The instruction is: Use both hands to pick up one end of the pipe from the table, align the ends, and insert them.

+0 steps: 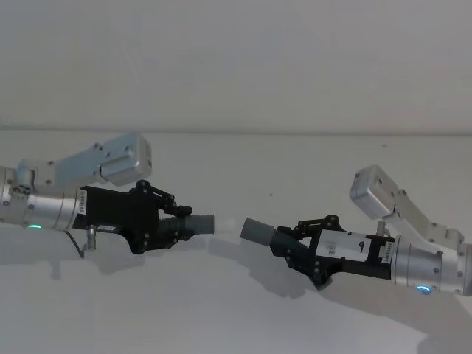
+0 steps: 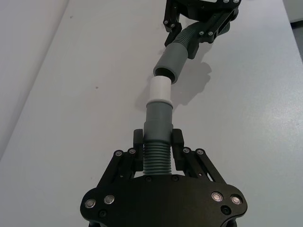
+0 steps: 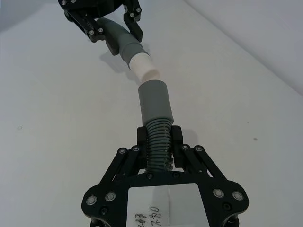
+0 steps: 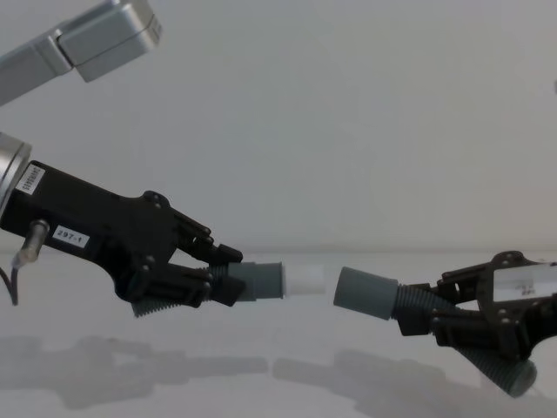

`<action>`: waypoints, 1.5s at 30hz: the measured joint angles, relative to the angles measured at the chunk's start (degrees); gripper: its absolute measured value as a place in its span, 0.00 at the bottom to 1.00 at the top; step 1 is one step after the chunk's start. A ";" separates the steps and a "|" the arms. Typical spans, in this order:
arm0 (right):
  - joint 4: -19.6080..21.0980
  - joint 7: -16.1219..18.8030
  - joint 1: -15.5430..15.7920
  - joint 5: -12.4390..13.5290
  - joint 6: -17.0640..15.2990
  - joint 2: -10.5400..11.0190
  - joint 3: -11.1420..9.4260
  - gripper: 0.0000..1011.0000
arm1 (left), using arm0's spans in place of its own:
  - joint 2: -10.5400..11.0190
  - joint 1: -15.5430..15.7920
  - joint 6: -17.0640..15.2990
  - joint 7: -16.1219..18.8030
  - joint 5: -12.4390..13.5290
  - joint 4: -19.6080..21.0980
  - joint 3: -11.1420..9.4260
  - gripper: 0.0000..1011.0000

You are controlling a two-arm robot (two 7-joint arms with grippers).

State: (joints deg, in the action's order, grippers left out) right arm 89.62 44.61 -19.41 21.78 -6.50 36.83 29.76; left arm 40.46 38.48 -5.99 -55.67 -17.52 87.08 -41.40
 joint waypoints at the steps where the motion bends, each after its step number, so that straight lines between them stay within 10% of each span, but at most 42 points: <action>1: -0.02 0.07 -0.03 0.07 0.02 0.02 0.04 0.28 | 0.00 0.03 0.00 0.00 0.01 -0.01 -0.04 0.34; 45: -2.33 1.49 -2.97 2.25 -0.29 -0.38 2.35 0.28 | 0.60 1.55 1.02 0.01 -1.75 -0.92 -1.75 0.34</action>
State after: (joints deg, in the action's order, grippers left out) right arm 87.29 46.10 -22.38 24.02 -6.79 36.45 32.11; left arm 41.06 40.03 -4.97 -55.66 -19.26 86.16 -43.15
